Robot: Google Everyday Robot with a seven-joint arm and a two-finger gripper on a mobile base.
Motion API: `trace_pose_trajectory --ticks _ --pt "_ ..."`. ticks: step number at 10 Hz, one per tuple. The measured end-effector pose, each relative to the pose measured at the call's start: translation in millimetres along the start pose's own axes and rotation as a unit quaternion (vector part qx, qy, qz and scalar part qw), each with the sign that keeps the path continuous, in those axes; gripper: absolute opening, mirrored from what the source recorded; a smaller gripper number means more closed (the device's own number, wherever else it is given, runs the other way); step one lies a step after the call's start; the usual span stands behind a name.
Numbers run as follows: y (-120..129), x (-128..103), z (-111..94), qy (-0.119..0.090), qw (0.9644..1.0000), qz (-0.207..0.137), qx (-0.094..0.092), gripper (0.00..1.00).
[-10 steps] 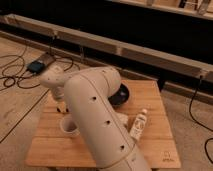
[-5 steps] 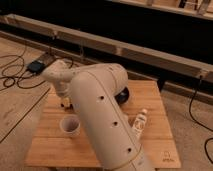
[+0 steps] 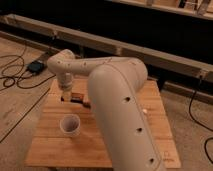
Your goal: Place the eraser in the ceramic cup
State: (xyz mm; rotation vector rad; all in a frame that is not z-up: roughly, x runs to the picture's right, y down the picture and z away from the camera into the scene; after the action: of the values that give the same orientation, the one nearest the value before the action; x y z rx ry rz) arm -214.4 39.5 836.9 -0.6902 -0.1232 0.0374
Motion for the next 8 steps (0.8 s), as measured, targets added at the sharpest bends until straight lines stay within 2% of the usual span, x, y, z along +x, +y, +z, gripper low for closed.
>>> trace_pose_trajectory --ticks 3,5,8 --pt "34 -1 -54 -0.057 0.9983 0.009 -0.004 0.00" --pt "59 -1 -72 -0.085 0.9962 0.014 -0.014 0.00" --pt "107 -8 -90 -0.129 0.9907 0.016 -0.039 0.00"
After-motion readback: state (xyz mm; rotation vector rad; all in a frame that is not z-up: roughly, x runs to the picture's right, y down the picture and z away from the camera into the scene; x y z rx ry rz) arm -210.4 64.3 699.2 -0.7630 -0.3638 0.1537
